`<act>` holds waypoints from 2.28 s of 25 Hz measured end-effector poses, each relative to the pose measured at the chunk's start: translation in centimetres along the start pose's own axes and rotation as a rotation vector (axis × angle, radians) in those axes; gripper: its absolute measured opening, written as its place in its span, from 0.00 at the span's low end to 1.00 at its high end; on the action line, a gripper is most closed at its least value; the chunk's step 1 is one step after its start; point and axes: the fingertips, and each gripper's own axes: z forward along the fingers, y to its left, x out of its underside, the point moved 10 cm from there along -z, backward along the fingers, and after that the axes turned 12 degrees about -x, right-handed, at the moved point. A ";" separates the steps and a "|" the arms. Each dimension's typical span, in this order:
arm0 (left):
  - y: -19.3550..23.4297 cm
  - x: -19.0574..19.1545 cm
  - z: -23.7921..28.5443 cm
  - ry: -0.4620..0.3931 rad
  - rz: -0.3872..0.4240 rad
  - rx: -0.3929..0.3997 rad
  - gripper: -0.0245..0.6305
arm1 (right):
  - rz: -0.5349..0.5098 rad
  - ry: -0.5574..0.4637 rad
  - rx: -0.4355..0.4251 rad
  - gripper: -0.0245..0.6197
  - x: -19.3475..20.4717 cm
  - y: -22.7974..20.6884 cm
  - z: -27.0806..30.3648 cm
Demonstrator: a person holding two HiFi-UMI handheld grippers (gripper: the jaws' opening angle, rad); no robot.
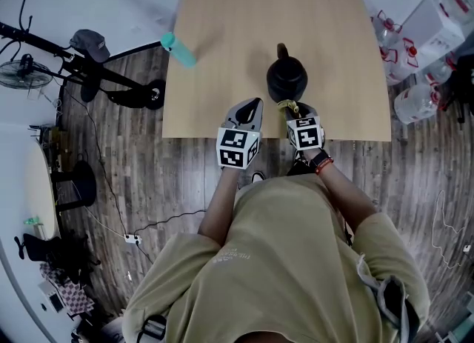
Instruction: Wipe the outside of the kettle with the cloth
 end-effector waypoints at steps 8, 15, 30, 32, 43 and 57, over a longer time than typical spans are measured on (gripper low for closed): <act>-0.8 -0.1 0.9 0.001 -0.002 0.004 0.07 | -0.017 0.016 0.000 0.22 -0.2 -1.6 -1.3; -1.1 -0.1 1.6 0.006 -0.007 -0.005 0.07 | -0.047 0.034 0.027 0.22 -0.1 -3.2 -1.8; -1.0 0.0 2.6 0.014 -0.026 -0.031 0.07 | -0.109 0.085 0.074 0.22 -0.5 -6.7 -1.3; -0.9 0.0 2.8 0.016 -0.027 -0.030 0.07 | -0.130 0.094 0.080 0.22 -0.6 -7.1 -0.9; 0.8 0.2 2.3 0.020 -0.034 -0.045 0.07 | -0.088 0.086 0.106 0.22 -0.6 -7.7 -0.9; 3.7 0.6 1.2 0.028 -0.013 -0.023 0.07 | 0.081 0.021 0.018 0.22 2.5 0.9 2.3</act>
